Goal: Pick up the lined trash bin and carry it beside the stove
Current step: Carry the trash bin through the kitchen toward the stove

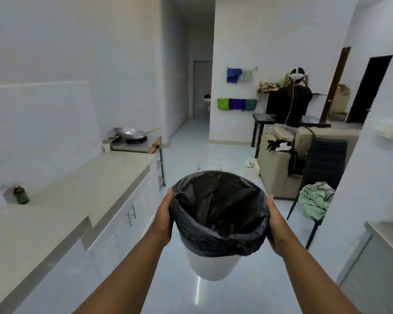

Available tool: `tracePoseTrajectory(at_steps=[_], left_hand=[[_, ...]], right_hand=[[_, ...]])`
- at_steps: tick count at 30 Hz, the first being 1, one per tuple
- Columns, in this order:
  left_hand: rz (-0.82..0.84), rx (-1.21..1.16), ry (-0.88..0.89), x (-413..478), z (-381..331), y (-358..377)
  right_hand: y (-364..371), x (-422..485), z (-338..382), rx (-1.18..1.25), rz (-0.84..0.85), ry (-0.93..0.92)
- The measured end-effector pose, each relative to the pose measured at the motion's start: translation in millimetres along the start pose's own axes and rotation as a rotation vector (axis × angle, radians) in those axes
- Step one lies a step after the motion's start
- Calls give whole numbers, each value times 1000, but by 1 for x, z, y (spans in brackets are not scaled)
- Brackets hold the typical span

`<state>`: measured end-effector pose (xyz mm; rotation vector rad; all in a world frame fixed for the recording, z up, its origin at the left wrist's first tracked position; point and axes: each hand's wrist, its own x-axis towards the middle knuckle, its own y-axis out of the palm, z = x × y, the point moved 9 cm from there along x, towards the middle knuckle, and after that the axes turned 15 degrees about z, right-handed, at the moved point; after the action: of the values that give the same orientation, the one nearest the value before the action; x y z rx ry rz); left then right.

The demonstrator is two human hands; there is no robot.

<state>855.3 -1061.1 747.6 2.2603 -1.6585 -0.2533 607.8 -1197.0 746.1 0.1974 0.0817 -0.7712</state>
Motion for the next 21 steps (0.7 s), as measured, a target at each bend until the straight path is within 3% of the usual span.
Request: tracePoseTrajectory(at_steps=[8, 21], left_hand=[[-53, -34, 37, 214, -6, -28], [43, -35, 39, 562, -17, -117]], right_hand=[[-72, 211, 53, -9, 43, 2], [-150, 536, 105, 10, -29, -14]])
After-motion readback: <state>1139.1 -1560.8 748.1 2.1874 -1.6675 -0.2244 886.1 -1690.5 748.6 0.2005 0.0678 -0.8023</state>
